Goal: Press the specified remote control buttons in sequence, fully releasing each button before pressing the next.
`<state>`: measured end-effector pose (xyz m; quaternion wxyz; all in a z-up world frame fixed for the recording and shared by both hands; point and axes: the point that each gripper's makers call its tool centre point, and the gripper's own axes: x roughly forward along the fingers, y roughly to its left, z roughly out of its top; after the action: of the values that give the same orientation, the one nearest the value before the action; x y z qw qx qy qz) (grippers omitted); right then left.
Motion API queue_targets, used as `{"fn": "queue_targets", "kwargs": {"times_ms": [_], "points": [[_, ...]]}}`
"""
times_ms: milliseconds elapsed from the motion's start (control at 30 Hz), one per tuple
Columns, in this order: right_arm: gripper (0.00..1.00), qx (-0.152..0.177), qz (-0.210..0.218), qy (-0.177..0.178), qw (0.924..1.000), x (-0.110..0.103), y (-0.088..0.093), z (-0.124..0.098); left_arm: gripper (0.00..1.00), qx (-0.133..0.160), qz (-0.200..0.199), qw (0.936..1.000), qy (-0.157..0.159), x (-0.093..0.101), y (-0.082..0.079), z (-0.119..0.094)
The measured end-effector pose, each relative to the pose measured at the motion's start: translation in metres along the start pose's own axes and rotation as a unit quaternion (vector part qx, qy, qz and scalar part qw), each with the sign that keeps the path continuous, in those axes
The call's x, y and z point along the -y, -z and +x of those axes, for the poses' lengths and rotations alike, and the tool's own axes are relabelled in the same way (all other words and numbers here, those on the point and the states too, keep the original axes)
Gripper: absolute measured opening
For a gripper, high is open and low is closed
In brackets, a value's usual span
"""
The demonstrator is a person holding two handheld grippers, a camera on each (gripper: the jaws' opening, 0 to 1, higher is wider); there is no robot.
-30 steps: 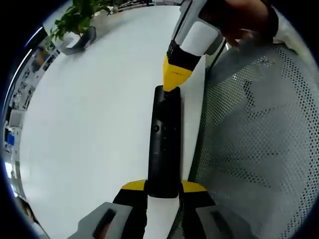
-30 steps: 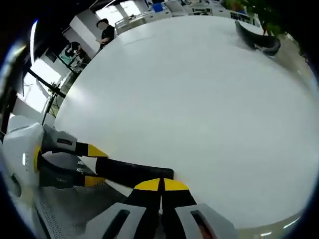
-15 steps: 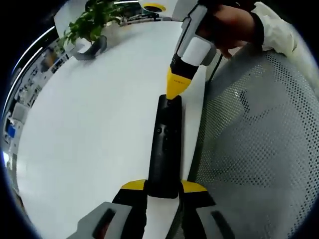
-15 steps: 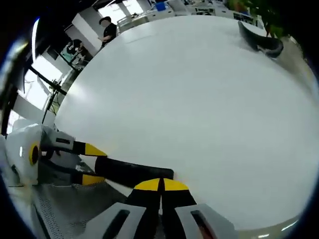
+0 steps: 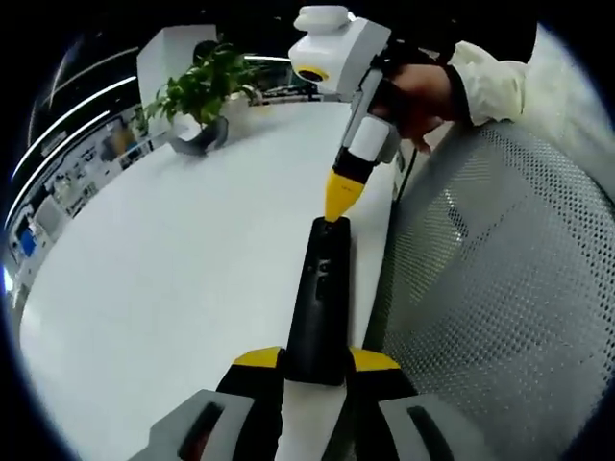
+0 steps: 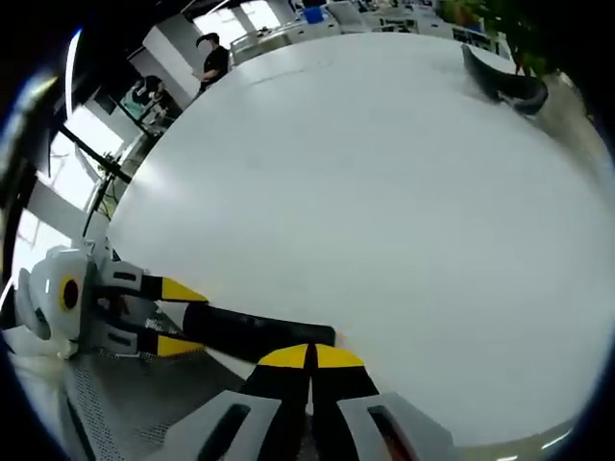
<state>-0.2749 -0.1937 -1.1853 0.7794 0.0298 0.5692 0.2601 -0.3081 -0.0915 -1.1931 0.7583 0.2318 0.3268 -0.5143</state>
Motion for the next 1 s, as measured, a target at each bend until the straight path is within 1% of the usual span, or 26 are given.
{"fn": "queue_targets", "kwargs": {"times_ms": [233,300,333,367,467,500,533,567,667,733,767,800,867,1000], "points": [[0.0,0.004,0.017,-0.005,0.9998,0.0,-0.003,-0.002,0.24,0.012,-0.006,0.9999,0.008,0.0,-0.002,0.001],[0.0,0.012,0.011,-0.008,0.9998,-0.003,-0.008,-0.004,0.24,0.014,-0.001,0.9998,0.011,0.001,-0.003,0.003],[0.0,0.031,0.009,-0.026,0.9991,-0.01,-0.014,-0.005,0.24,0.014,-0.002,0.9998,0.01,0.002,-0.004,0.003],[0.0,0.033,0.014,-0.031,0.9989,-0.012,-0.015,-0.007,0.24,0.013,-0.002,0.9999,0.011,0.002,-0.003,0.003],[0.0,0.035,0.015,-0.025,0.999,-0.009,-0.015,-0.006,0.24,0.013,-0.001,0.9998,0.011,0.002,-0.004,0.003],[0.0,0.03,0.018,-0.023,0.9991,-0.007,-0.013,-0.005,0.24,0.013,-0.001,0.9998,0.012,0.002,-0.004,0.003],[0.0,0.013,0.028,-0.028,0.9991,-0.007,-0.008,-0.002,0.24,0.014,-0.001,0.9998,0.012,0.002,-0.004,0.004],[0.0,0.006,0.034,-0.031,0.9989,-0.008,-0.006,-0.001,0.24,0.015,-0.001,0.9998,0.012,0.002,-0.004,0.004],[0.0,0.006,0.026,-0.029,0.9992,-0.009,-0.006,0.0,0.24,0.016,-0.001,0.9998,0.013,0.001,-0.005,0.005],[0.0,0.006,0.02,-0.021,0.9996,-0.008,-0.006,0.002,0.24,0.017,-0.002,0.9998,0.012,0.001,-0.005,0.005],[0.0,-0.005,0.013,-0.012,0.9998,-0.005,-0.002,0.004,0.25,0.017,-0.003,0.9998,0.012,0.001,-0.005,0.005],[0.0,-0.007,0.017,-0.019,0.9997,-0.008,-0.002,0.004,0.25,0.017,-0.004,0.9998,0.012,0.001,-0.005,0.005],[0.0,-0.004,0.007,-0.012,0.9999,-0.008,-0.002,0.002,0.25,0.017,-0.004,0.9998,0.011,0.002,-0.005,0.006],[0.0,-0.005,0.007,-0.014,0.9999,-0.007,-0.002,0.002,0.25,0.02,-0.006,0.9997,0.01,0.002,-0.006,0.006]]}}
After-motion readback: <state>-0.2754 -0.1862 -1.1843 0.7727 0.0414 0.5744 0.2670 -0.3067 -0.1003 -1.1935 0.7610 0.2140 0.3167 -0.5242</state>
